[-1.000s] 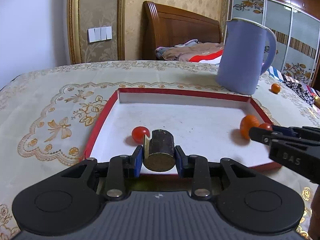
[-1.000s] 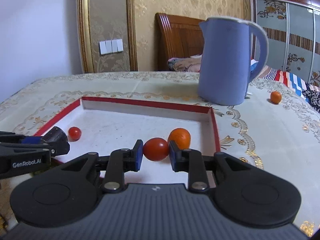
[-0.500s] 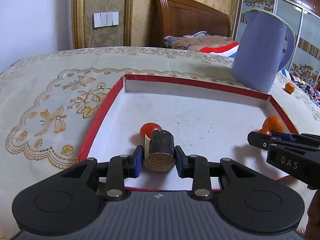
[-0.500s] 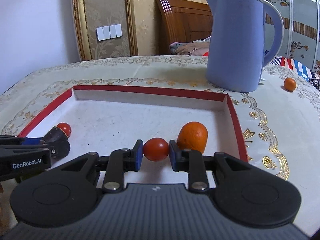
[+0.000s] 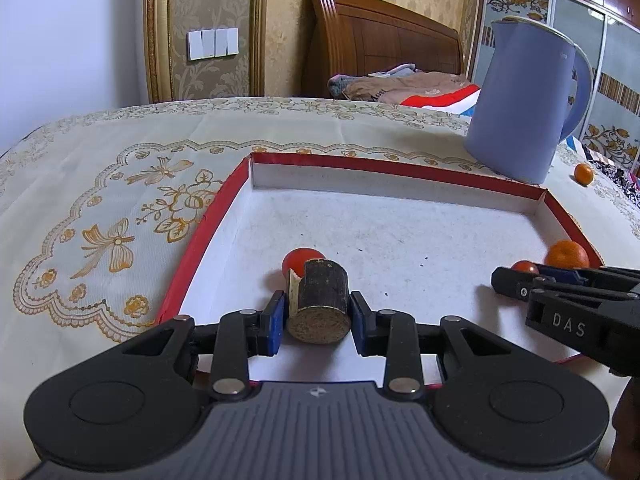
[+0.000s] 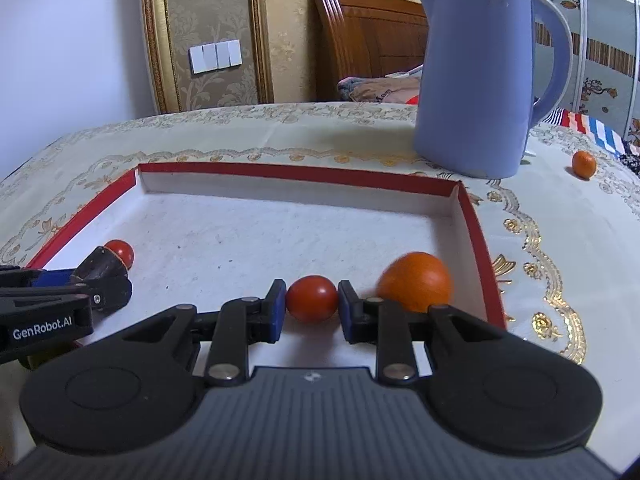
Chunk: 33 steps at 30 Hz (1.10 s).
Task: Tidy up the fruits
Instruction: 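Open the left gripper releasing the log piece while the right releases the tomato, then raise both open grippers away from the tray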
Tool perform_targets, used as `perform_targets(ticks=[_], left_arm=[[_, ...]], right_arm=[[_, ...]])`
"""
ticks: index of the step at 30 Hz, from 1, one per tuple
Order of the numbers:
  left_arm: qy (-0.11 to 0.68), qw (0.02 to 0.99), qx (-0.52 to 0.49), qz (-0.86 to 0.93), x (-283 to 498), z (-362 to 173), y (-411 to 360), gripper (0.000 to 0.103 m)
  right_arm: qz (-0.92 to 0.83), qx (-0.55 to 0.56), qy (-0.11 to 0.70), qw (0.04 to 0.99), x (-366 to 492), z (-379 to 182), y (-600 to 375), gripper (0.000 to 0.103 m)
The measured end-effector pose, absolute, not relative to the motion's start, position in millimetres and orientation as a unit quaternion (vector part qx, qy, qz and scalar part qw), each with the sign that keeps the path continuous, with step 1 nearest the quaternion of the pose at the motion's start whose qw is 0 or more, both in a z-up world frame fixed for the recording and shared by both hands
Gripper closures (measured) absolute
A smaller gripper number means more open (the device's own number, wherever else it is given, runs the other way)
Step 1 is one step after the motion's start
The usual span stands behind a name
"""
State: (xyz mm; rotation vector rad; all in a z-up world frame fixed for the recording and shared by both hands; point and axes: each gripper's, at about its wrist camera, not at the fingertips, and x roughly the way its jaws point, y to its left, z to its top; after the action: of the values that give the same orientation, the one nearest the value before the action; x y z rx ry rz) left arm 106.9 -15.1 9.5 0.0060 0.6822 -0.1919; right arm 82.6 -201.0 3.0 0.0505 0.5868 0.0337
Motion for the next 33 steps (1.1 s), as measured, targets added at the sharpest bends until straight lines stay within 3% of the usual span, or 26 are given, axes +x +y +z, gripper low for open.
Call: perform_targets(ticks=[4, 7, 10, 12, 14, 24, 27, 30, 33], left_arm=[[0.334, 0.938, 0.004, -0.094, 107, 10, -15, 0.071], [0.334, 0.938, 0.007, -0.093, 107, 10, -16, 0.07], [0.326, 0.94, 0.007, -0.101, 104, 12, -16, 0.07], [0.317, 0.943, 0.012, -0.099, 101, 14, -18, 0.061], [0.31, 0.946, 0.013, -0.097, 98, 15, -17, 0.038], [0.272, 0.958, -0.021, -0.089, 70, 24, 9, 0.036], [0.254, 0.963, -0.025, -0.088, 53, 25, 22, 0.036], [0.254, 0.962, -0.04, -0.094, 40, 22, 36, 0.028], [0.267, 0.956, -0.058, -0.109, 34, 19, 47, 0.027]], right_arm=[[0.017, 0.02, 0.282, 0.959, 79, 5, -199, 0.075], [0.014, 0.022, 0.281, 0.959, 79, 4, -200, 0.062], [0.01, 0.023, 0.279, 0.96, 78, 4, -201, 0.061], [0.012, 0.023, 0.276, 0.961, 76, 5, -200, 0.055], [0.009, 0.024, 0.272, 0.962, 75, 5, -201, 0.046], [-0.005, 0.042, 0.224, 0.974, 51, 9, -211, 0.042], [-0.007, 0.05, 0.209, 0.977, 45, 12, -215, 0.031], [-0.009, 0.047, 0.208, 0.977, 39, 11, -214, 0.031], [-0.018, 0.044, 0.199, 0.979, 28, 12, -214, 0.031]])
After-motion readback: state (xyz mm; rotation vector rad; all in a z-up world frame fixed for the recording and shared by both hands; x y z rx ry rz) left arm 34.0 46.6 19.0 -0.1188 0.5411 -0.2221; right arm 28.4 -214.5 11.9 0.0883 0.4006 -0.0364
